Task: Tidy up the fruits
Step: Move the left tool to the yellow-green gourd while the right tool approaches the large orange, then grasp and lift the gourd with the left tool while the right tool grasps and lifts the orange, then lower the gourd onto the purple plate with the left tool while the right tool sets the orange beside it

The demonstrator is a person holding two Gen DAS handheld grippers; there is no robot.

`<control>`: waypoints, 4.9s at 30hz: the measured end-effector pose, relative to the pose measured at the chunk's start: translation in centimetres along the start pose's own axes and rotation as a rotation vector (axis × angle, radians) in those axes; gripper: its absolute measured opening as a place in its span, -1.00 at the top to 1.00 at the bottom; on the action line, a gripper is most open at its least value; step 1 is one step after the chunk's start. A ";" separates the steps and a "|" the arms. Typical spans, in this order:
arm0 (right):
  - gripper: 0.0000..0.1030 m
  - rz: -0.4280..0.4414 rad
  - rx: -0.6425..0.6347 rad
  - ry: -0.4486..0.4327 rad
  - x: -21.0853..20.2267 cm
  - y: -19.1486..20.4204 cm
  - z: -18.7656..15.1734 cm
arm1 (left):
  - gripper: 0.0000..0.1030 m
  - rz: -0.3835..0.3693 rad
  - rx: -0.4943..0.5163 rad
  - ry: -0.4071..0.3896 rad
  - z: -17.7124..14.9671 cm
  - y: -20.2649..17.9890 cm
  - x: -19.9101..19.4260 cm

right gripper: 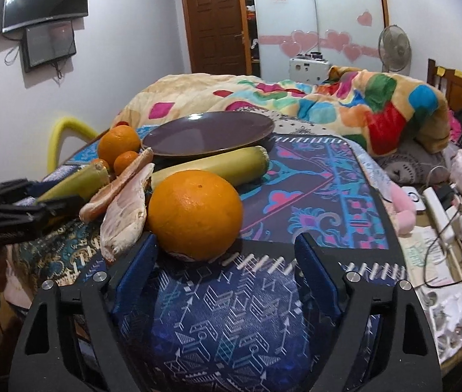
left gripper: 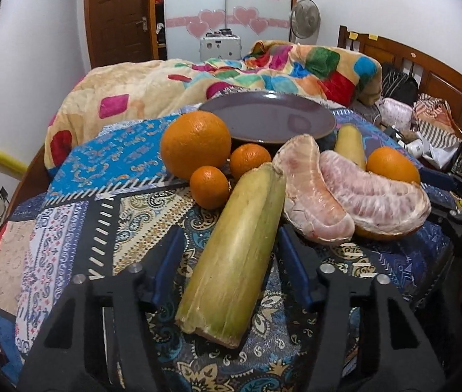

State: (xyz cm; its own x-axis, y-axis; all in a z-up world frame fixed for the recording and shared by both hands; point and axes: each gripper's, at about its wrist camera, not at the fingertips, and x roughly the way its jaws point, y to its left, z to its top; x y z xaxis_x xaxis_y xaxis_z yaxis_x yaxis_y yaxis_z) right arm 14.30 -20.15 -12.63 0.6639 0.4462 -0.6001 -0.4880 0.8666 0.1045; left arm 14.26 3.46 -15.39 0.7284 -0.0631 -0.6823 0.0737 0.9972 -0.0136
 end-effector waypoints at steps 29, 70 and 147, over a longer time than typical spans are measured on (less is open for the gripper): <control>-0.13 0.068 -0.023 0.025 0.9 0.5 0.9 | 0.30 -0.022 0.019 -0.025 1.1 -0.6 -1.2; 0.74 -0.018 -0.049 -0.062 2.7 -1.5 9.4 | 0.31 0.009 0.036 -0.164 10.9 -2.0 -0.9; -0.19 -0.074 -0.111 0.170 14.1 -1.2 13.7 | 0.29 -0.057 0.000 0.123 17.3 -0.9 10.2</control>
State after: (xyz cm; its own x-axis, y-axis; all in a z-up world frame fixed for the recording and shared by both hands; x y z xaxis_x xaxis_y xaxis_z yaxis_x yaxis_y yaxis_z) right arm 32.07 -11.83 -10.34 0.5997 0.3304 -0.7289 -0.5073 0.8613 -0.0270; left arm 33.45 1.23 -9.69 0.6343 -0.1142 -0.7646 0.1124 0.9921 -0.0550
